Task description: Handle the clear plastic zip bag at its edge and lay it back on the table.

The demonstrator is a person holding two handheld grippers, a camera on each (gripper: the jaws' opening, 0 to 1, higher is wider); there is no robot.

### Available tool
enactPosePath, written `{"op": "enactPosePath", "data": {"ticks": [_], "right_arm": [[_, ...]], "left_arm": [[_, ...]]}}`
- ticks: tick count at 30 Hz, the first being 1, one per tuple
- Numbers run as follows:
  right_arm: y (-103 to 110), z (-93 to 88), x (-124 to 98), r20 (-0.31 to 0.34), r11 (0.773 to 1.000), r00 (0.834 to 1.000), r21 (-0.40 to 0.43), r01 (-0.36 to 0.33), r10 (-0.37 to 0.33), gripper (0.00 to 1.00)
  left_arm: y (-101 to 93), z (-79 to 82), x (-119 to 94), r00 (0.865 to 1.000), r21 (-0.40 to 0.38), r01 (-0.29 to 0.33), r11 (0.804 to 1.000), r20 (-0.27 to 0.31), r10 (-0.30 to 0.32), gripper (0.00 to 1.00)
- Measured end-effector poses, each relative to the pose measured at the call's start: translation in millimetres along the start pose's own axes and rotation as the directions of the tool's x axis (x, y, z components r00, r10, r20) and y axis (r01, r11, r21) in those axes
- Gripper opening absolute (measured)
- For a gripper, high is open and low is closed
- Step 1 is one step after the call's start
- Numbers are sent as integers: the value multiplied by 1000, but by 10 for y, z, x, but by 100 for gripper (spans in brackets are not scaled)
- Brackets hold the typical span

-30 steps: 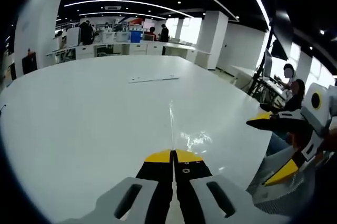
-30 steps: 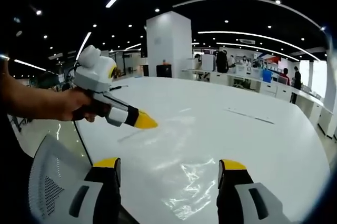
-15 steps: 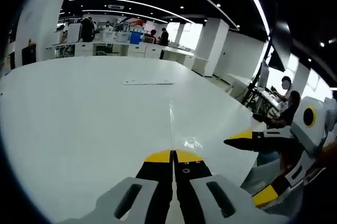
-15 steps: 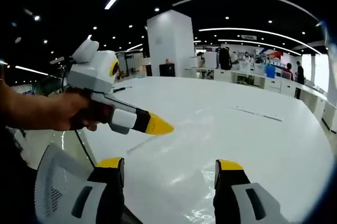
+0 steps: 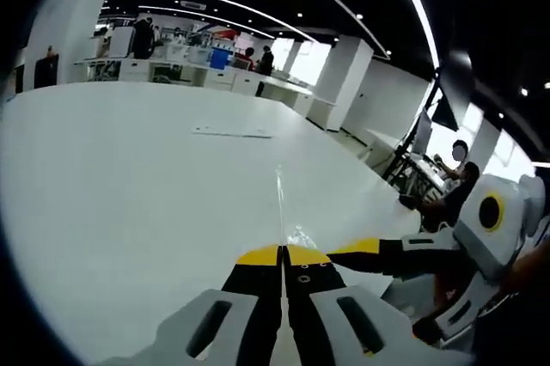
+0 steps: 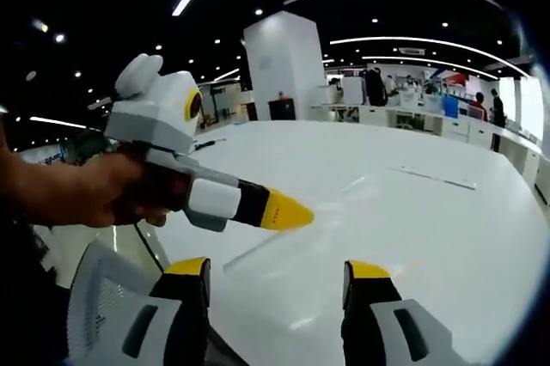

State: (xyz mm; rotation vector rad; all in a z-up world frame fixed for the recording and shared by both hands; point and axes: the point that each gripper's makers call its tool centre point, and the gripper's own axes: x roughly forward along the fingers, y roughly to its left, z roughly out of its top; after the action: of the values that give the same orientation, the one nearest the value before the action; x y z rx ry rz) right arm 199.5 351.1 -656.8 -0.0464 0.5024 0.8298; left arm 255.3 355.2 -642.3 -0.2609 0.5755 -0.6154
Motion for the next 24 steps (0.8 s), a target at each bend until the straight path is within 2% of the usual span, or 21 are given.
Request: {"op": "enactPosePath", "data": {"ticks": [10, 13, 17, 24], "right_arm": [[0, -42, 64, -32, 999, 999, 40, 13, -12, 48], [-19, -109, 63, -67, 999, 997, 42, 26, -24, 40], [-23, -171, 62, -92, 997, 995, 69, 32, -25, 36], [-29, -173, 61, -95, 996, 995, 85, 39, -31, 27]], "left_arm": [[-130, -41, -7, 1000, -54, 28, 998, 6, -28, 0], [-144, -56, -16, 1000, -51, 29, 998, 5, -28, 0], [-184, -79, -32, 999, -83, 37, 996, 2, -37, 0], [-264, -88, -33, 999, -123, 49, 991, 14, -48, 0]]}}
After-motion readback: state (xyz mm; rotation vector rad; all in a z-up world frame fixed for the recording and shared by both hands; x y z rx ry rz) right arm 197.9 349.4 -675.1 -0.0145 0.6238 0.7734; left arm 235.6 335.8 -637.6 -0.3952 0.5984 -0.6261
